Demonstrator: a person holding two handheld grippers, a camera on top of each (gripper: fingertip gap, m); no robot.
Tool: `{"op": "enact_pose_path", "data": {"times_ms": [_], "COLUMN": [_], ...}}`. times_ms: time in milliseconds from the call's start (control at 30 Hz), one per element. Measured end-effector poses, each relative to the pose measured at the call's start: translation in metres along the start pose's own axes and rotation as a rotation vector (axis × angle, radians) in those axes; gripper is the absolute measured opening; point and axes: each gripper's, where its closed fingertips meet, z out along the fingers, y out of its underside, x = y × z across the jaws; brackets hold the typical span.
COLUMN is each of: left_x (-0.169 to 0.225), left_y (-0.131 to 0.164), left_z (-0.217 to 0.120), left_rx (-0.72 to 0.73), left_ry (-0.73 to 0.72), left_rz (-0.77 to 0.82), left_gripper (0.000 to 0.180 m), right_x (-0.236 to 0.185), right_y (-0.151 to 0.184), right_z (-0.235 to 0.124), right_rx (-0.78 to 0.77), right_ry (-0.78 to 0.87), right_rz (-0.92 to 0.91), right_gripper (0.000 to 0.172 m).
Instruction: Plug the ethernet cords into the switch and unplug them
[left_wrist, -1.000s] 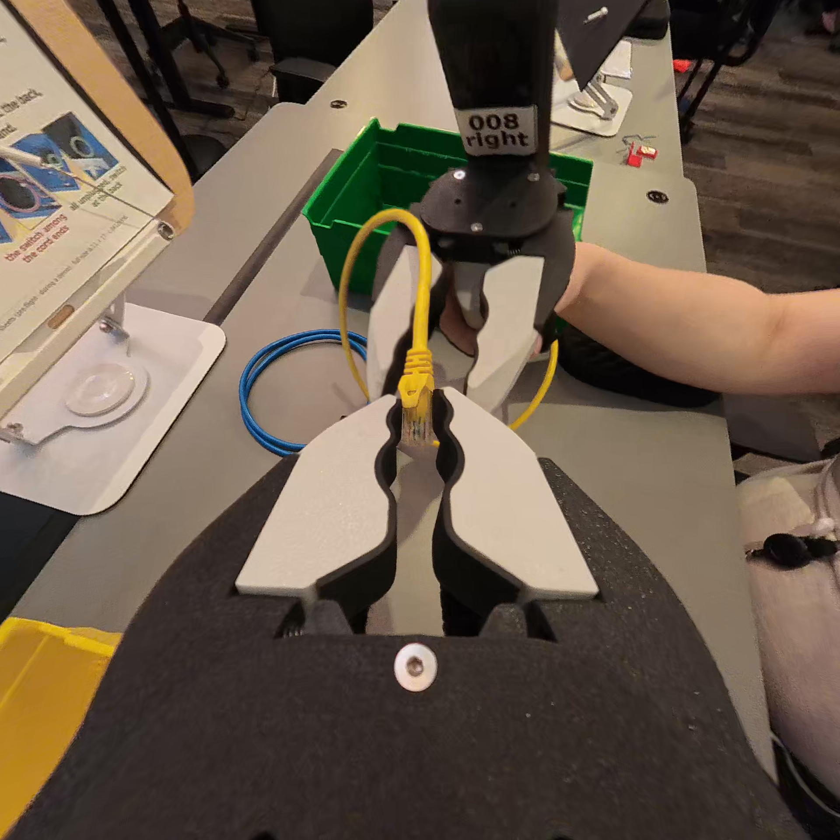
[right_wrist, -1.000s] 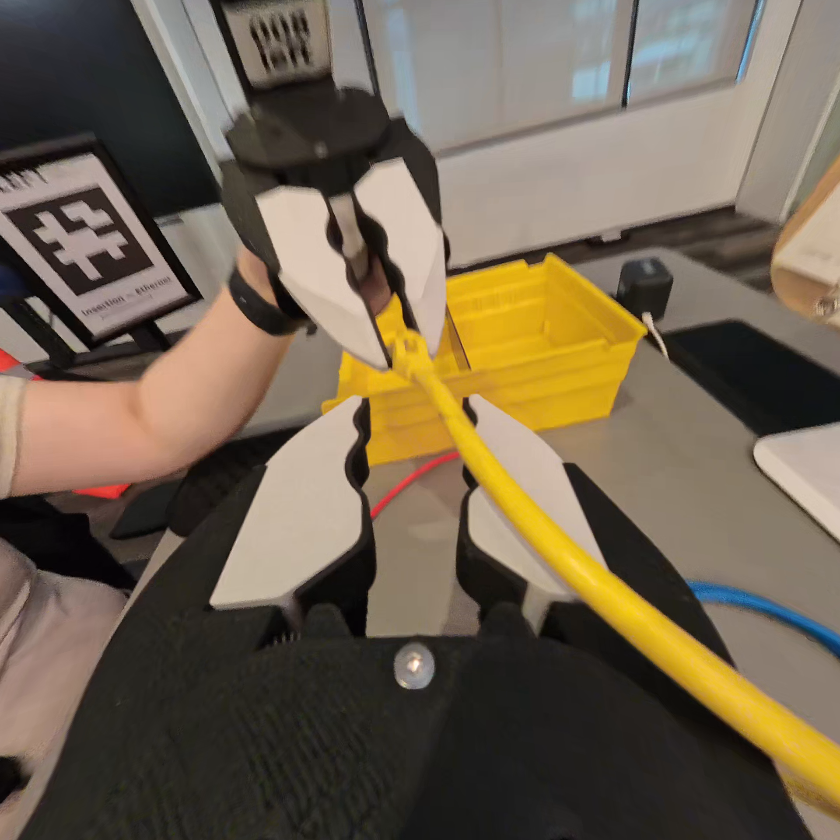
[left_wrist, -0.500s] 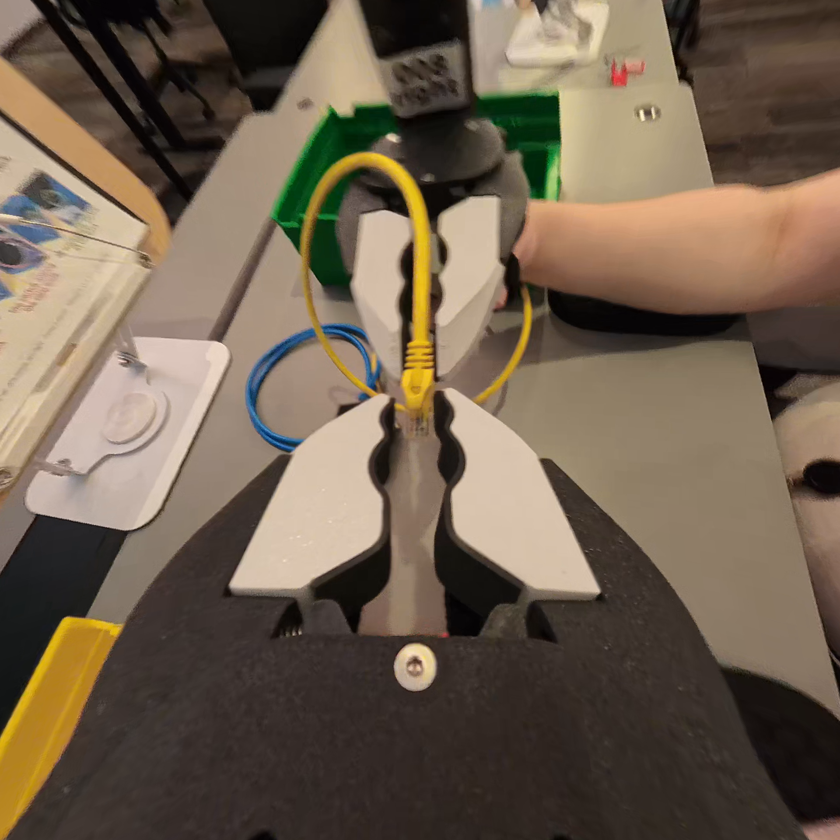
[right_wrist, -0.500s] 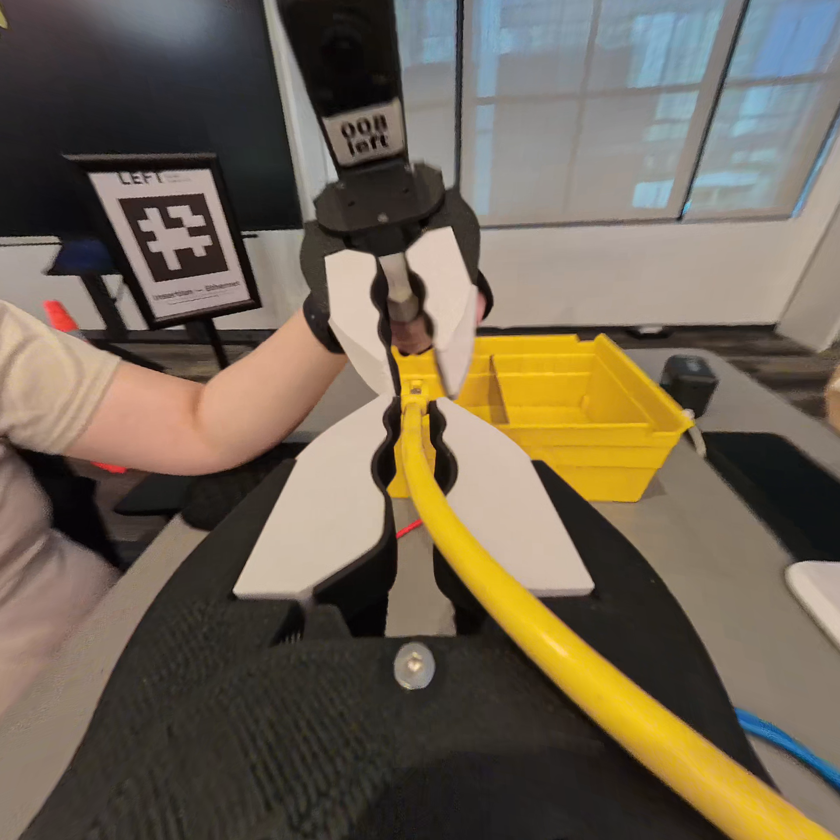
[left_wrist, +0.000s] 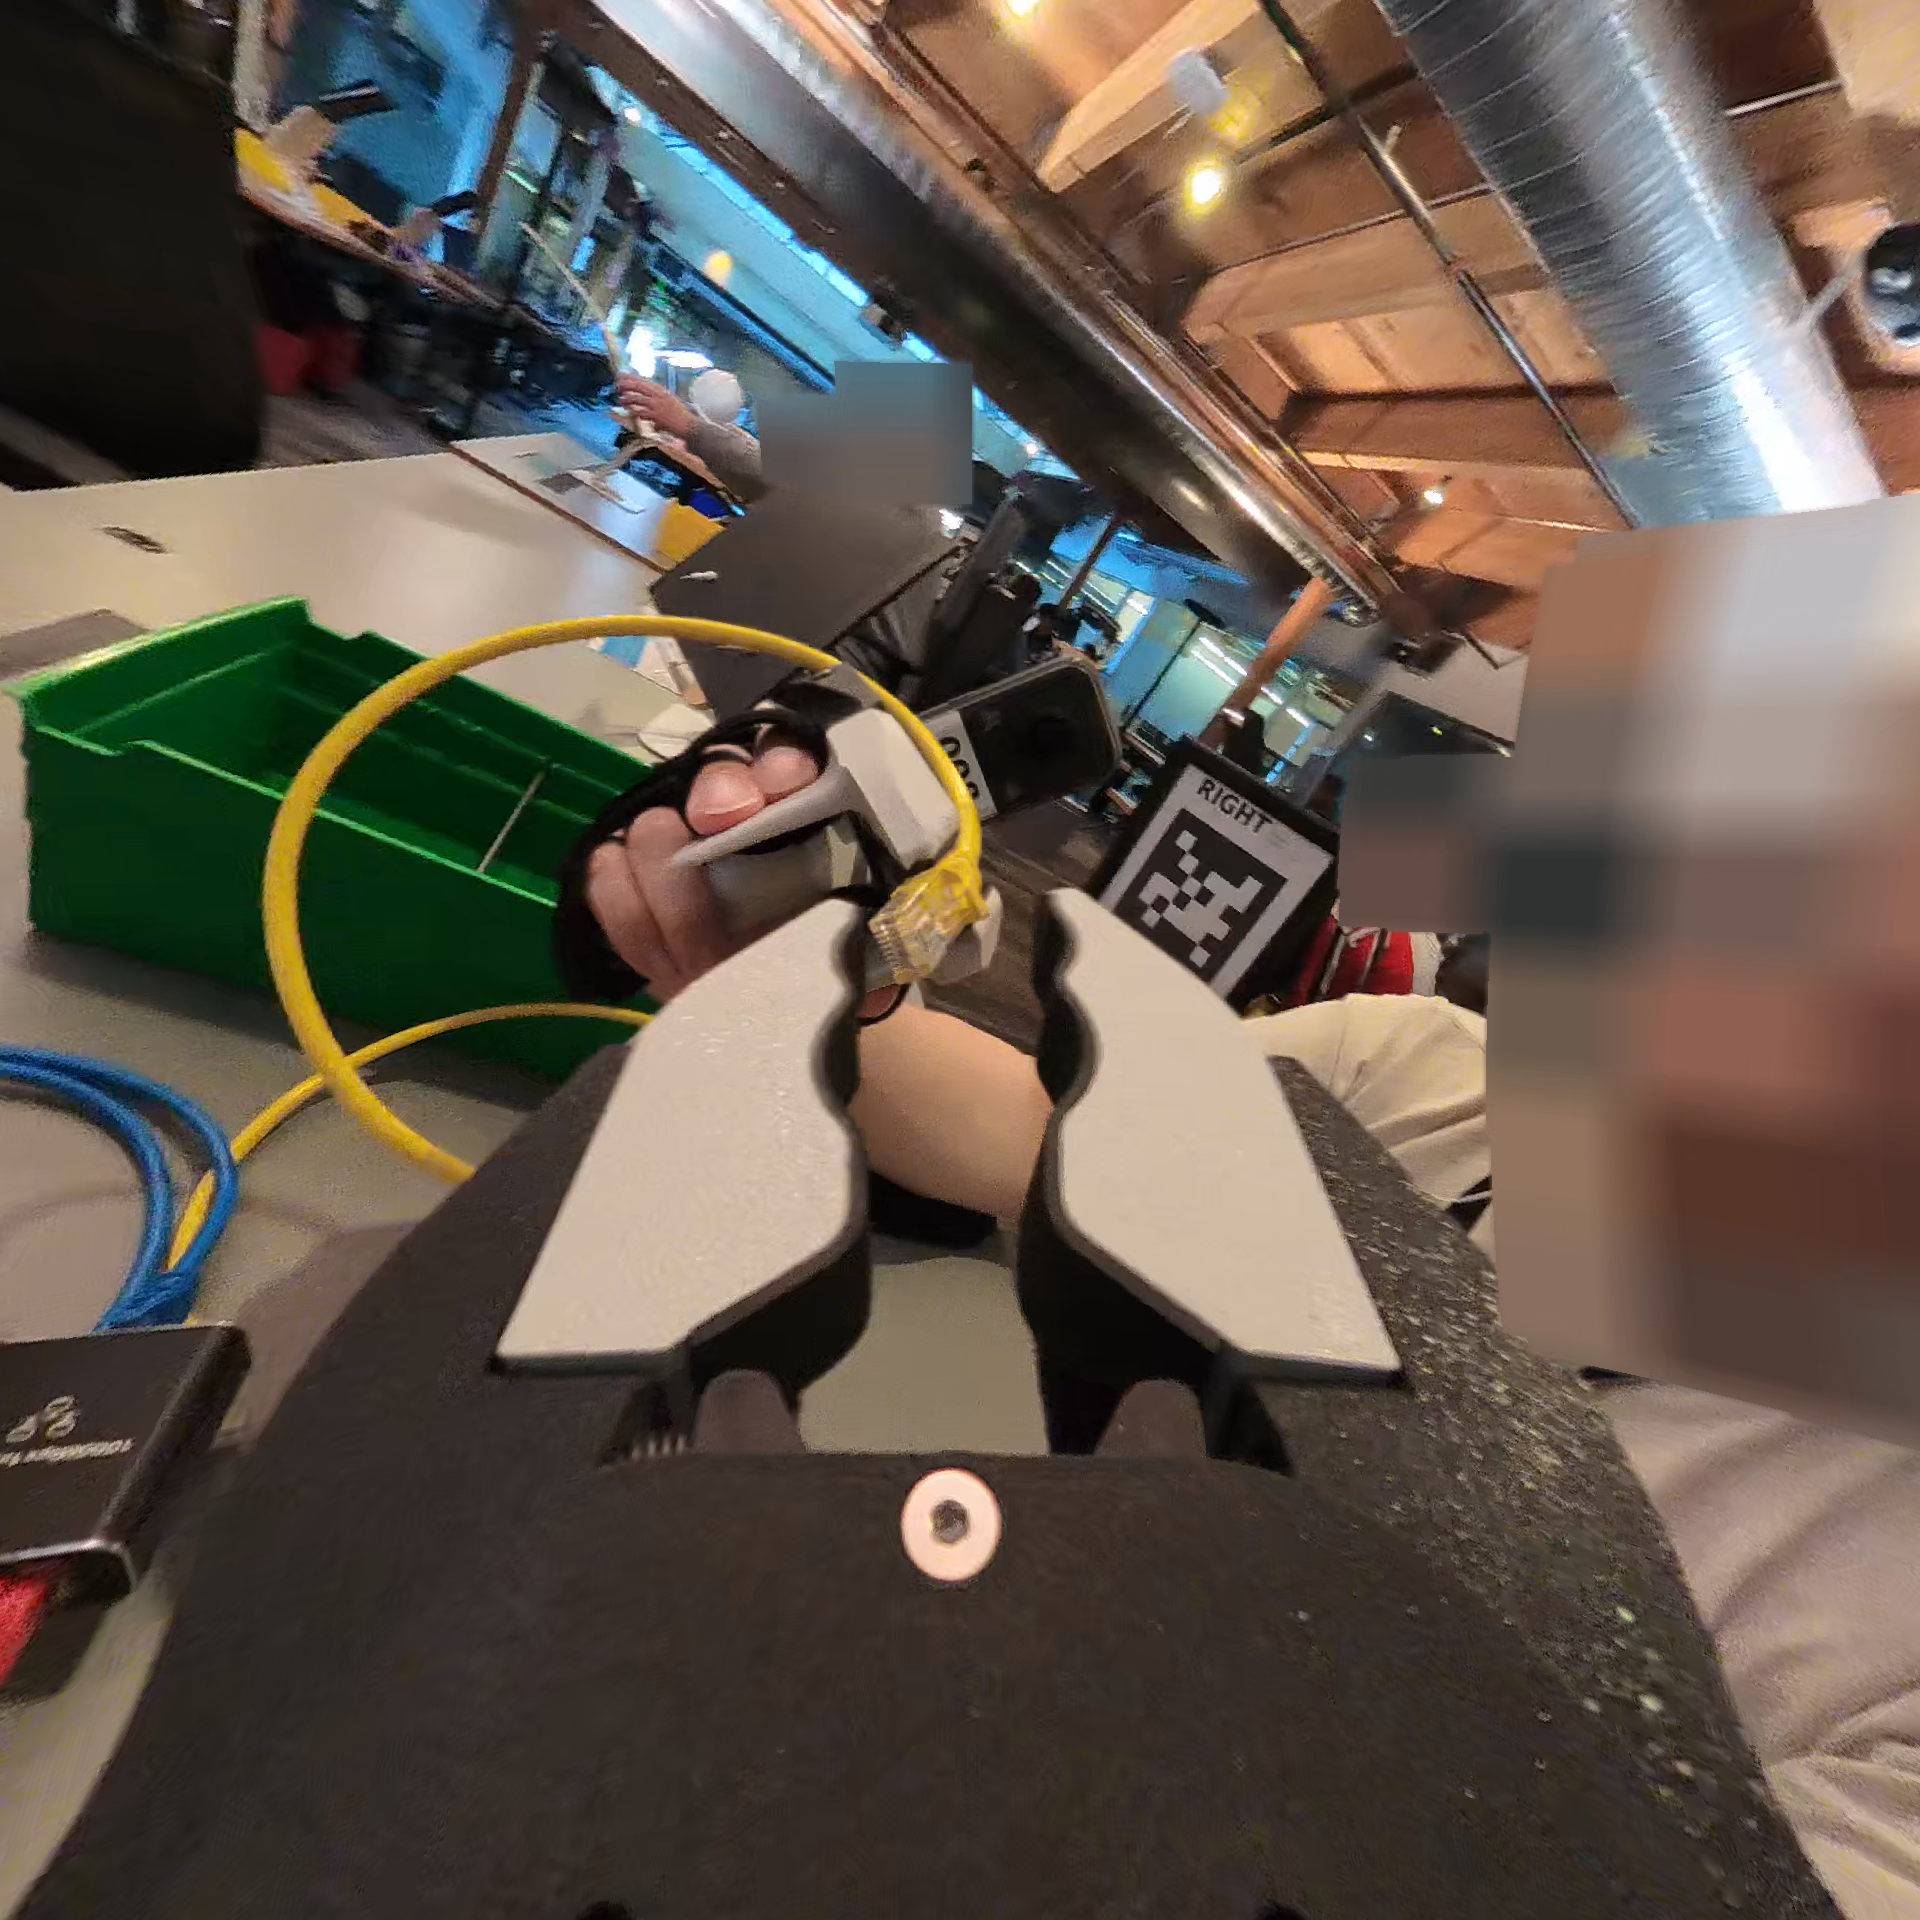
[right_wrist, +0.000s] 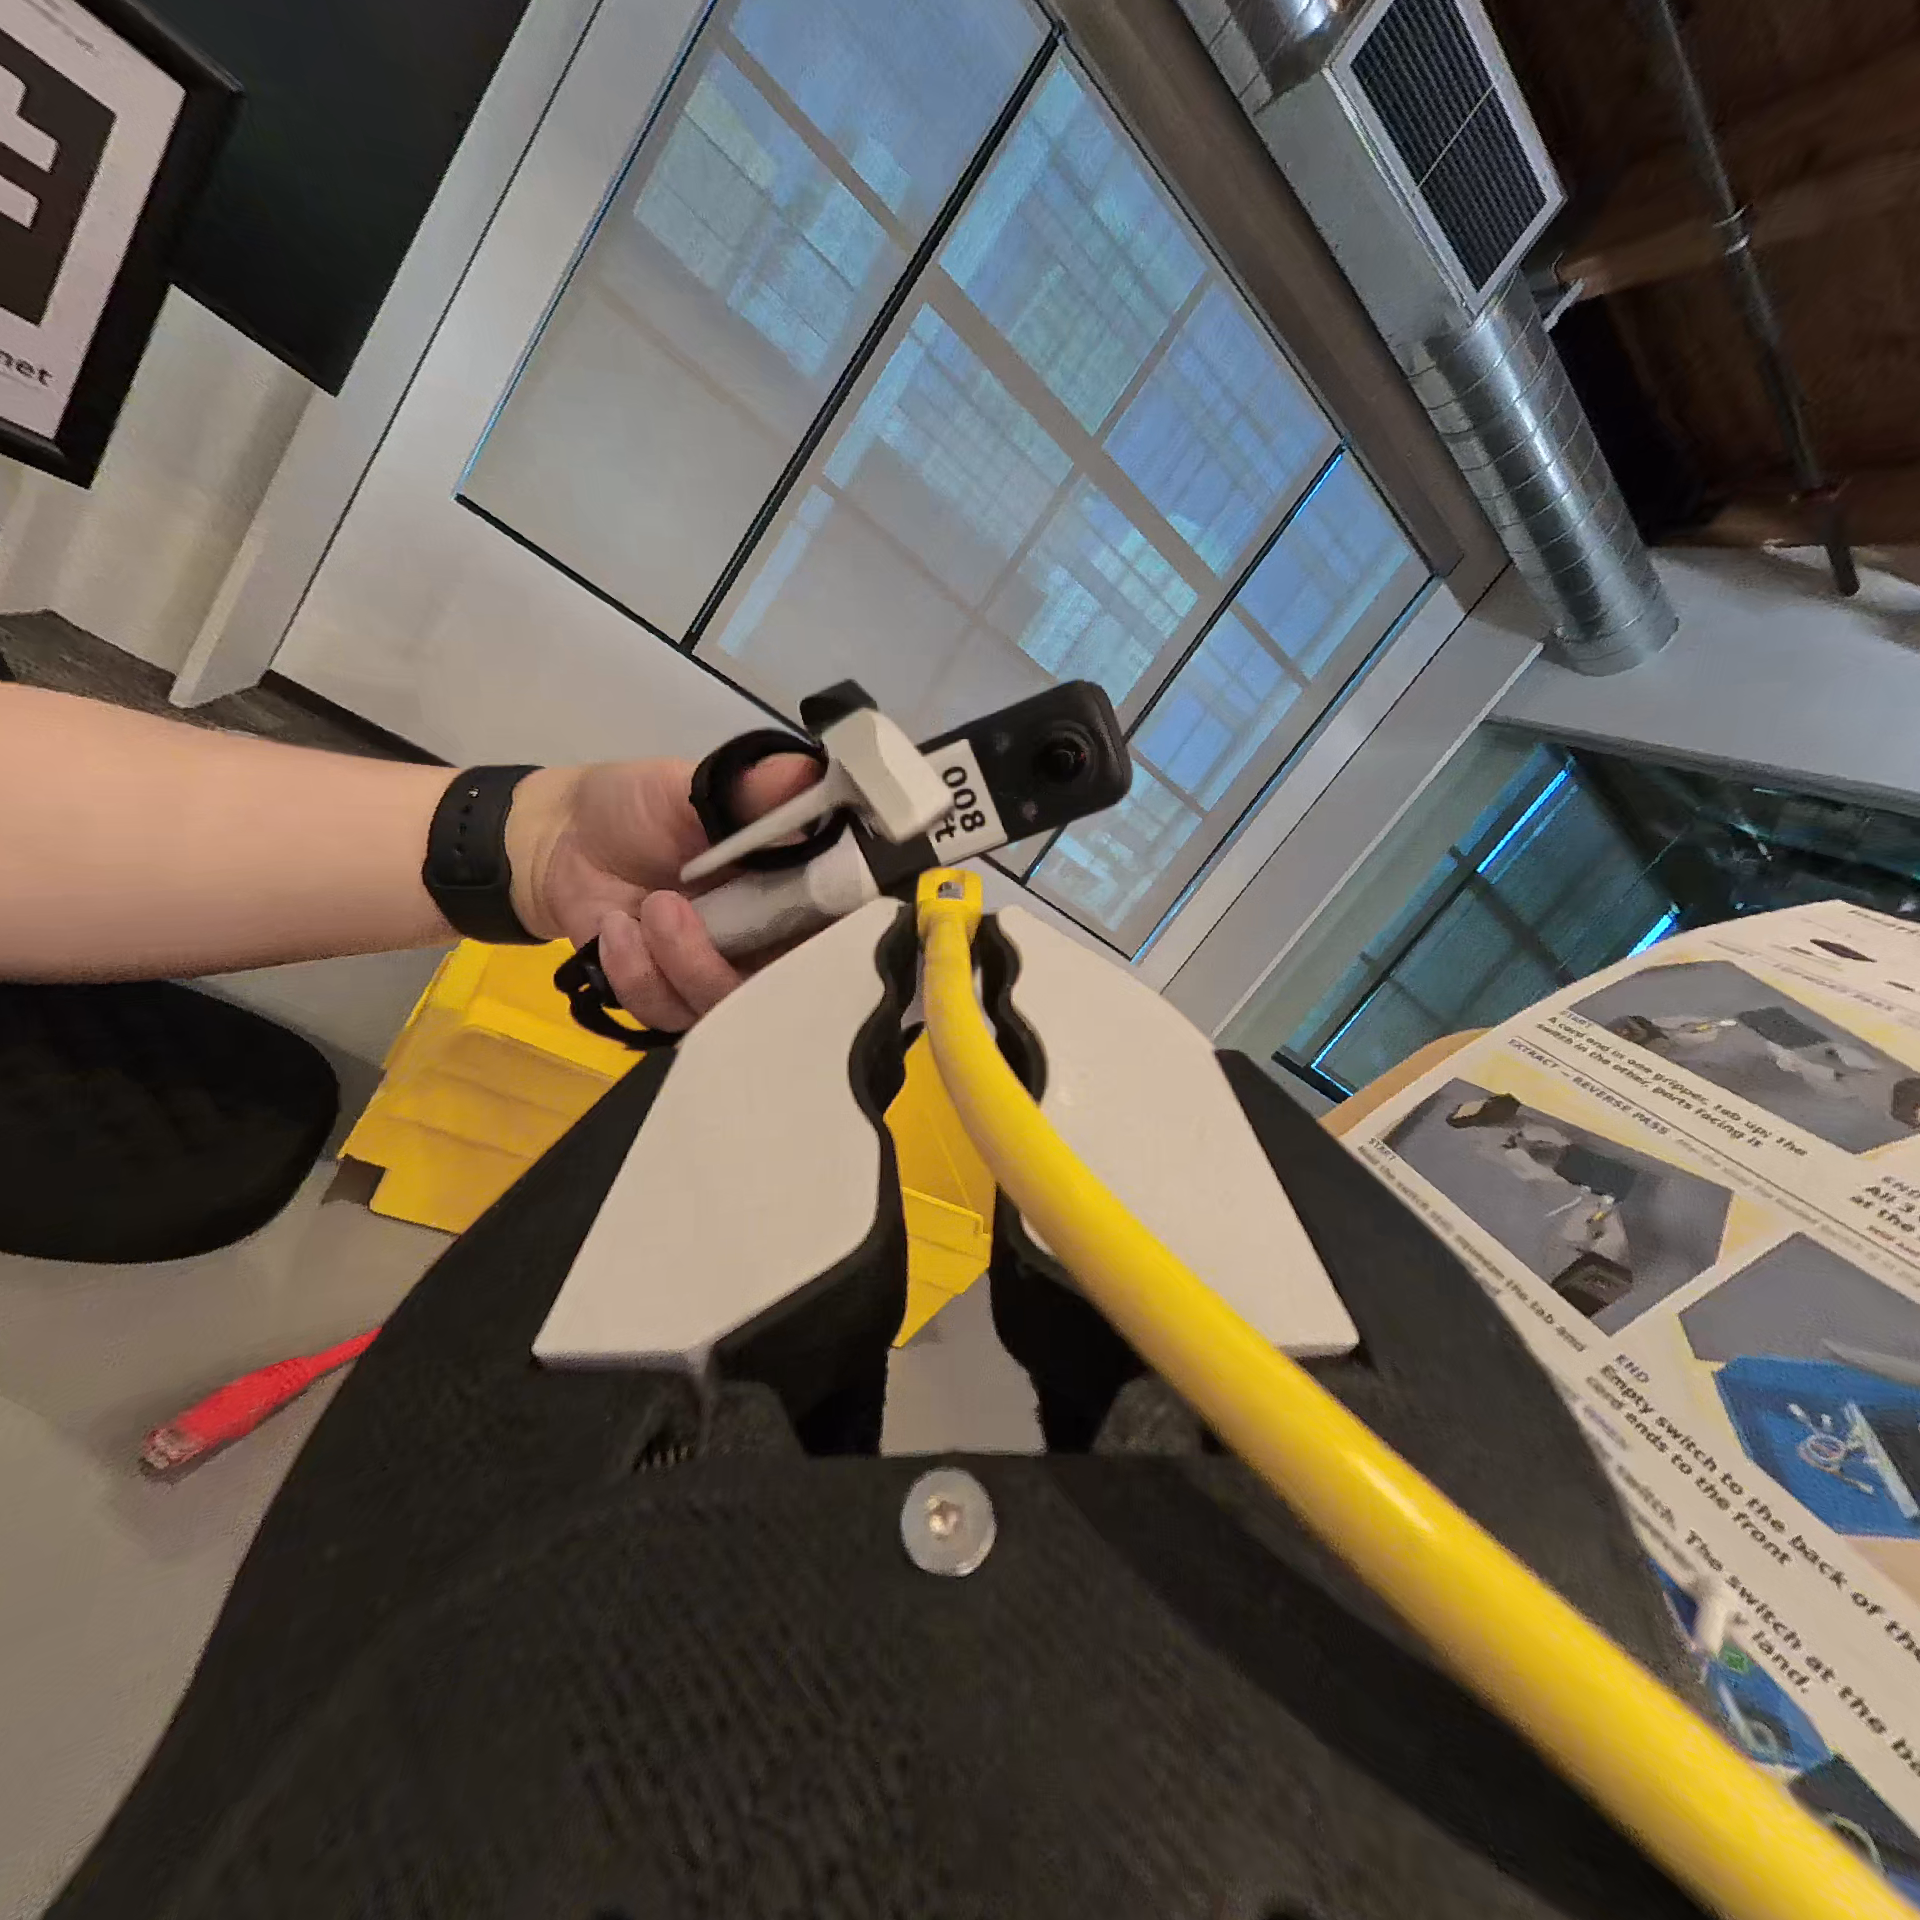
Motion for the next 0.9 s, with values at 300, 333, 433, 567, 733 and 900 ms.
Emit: {"op": "enact_pose_path", "data": {"times_ms": [300, 333, 433, 567, 733, 900], "left_x": [-0.016, -0.018, -0.019, -0.02, -0.025, -0.028], "left_y": [0.009, 0.01, 0.009, 0.012, 0.014, 0.017], "left_z": [-0.003, -0.004, -0.006, -0.006, -0.006, -0.007], "left_rx": [-0.044, -0.053, -0.065, -0.082, -0.095, -0.113], "left_ry": [-0.125, -0.145, -0.178, -0.171, -0.171, -0.176], "left_rz": [0.056, 0.071, 0.084, 0.04, 0.008, -0.03], "left_gripper": [0.02, 0.02, 0.02, 0.02, 0.02, 0.019], "right_x": [-0.002, -0.001, -0.001, -0.003, -0.003, -0.006], "right_y": [0.016, 0.016, 0.019, 0.022, 0.027, 0.031], "right_z": [0.001, 0.002, 0.003, 0.003, 0.001, -0.001], "right_rx": [-0.108, -0.122, -0.162, -0.223, -0.267, -0.272], "right_ry": [-0.046, -0.051, -0.048, -0.058, -0.068, -0.078], "right_rz": [0.053, 0.074, 0.055, -0.009, -0.02, -0.048], "right_gripper": [0.014, 0.014, 0.015, 0.014, 0.013, 0.013]}}
